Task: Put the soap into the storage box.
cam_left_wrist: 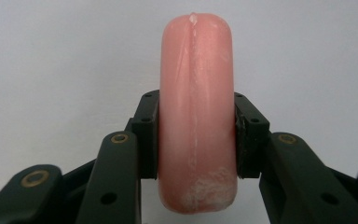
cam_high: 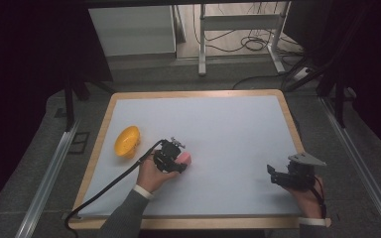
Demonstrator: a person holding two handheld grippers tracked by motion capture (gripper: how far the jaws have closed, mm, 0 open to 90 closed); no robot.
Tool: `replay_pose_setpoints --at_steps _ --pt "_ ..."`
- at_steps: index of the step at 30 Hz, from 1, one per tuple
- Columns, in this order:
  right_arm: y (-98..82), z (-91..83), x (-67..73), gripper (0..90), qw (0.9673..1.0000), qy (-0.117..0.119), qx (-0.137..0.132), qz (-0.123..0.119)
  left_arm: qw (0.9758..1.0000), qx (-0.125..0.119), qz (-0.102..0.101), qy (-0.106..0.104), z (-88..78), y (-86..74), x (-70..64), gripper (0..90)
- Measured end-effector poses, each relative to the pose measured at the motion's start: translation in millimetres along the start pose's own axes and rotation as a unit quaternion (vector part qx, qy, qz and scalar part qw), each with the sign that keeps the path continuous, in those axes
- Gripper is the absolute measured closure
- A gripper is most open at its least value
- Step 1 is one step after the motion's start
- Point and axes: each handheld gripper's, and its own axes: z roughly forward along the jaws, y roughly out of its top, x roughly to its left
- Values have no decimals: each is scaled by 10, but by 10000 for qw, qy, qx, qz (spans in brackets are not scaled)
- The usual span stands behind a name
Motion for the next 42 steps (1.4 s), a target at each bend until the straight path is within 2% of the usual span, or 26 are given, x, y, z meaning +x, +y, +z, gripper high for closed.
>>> replay_pose_setpoints --at_steps 10,13,26,42 --pt "-5 11 6 93 10000 -2 29 -14 9998 -200 3 29 -185 -25 67 601" --pt "-10 15 3 94 10000 -25 59 -3 9996 -286 -64 35 -232 -44 113 601" --pt "-19 24 -9 94 10000 -30 64 0 9994 -338 -65 103 -381 -102 226 601" --pt "-23 23 -12 94 10000 -38 79 -7 9983 -486 -214 232 -535 -152 382 601"
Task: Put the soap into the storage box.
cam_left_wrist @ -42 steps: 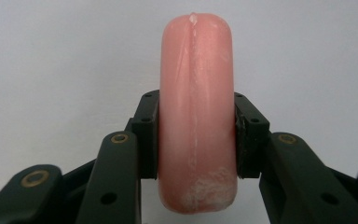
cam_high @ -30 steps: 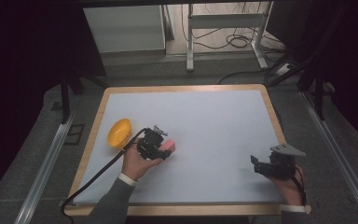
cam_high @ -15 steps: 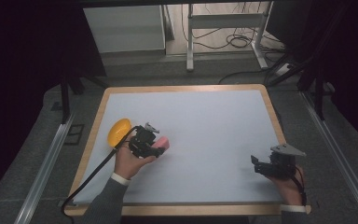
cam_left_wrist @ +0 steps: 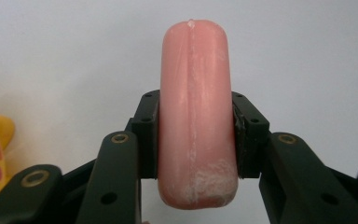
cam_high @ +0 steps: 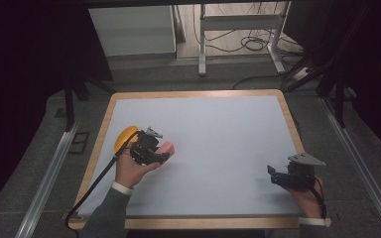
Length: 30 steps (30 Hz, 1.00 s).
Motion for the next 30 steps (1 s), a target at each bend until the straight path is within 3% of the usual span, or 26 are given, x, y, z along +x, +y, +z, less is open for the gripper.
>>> replay_pose_setpoints --at_steps 19,30 --pt "5 14 19 94 10000 -8 30 -37 9994 -201 -187 194 -223 -48 205 602" --pt "6 17 30 94 10000 -8 34 -54 9989 -244 -324 251 -264 -93 318 602"
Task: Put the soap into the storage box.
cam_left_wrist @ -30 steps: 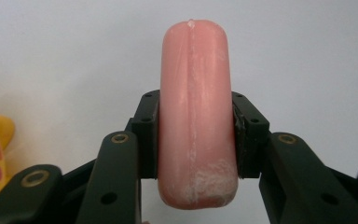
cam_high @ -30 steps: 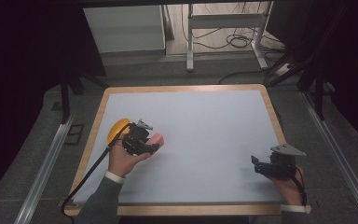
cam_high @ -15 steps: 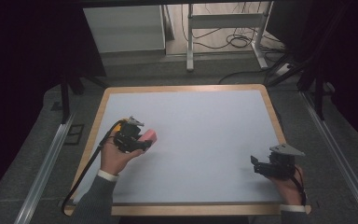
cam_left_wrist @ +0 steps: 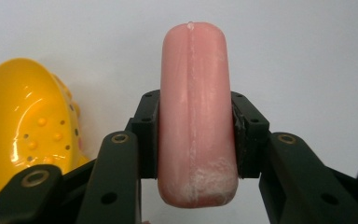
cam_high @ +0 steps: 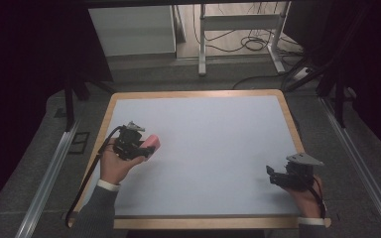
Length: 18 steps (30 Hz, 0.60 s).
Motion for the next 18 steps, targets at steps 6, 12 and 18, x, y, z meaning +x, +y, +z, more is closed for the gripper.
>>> replay_pose_setpoints --at_steps 6,12,18 --pt "-1 -6 -9 93 10000 -14 -12 16 9999 -30 -84 55 -36 -1 78 602" --pt "-1 -11 -18 94 10000 -24 -13 25 9999 -41 -133 95 -44 -9 136 602" --pt "-4 -4 -15 94 10000 -15 3 17 9997 -59 -189 131 -68 -8 184 602"
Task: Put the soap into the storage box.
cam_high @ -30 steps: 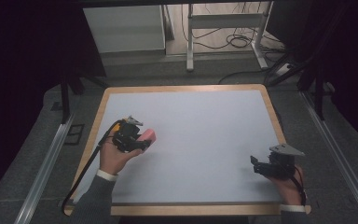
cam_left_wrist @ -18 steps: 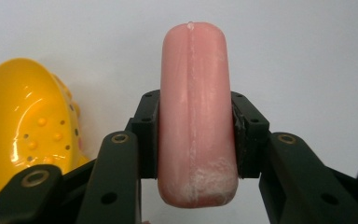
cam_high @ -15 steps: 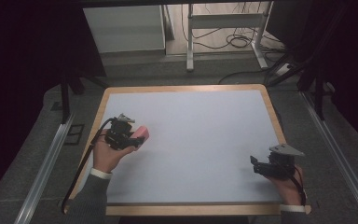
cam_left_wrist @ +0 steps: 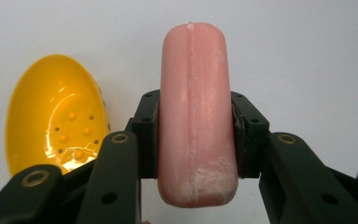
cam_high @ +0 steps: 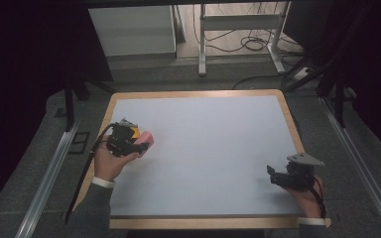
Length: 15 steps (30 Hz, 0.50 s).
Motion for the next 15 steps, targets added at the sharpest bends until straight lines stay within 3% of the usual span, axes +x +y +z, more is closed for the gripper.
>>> replay_pose_setpoints --at_steps 15 --pt "7 -49 -37 94 9999 -29 -89 47 9996 6 -209 182 -51 14 199 602"
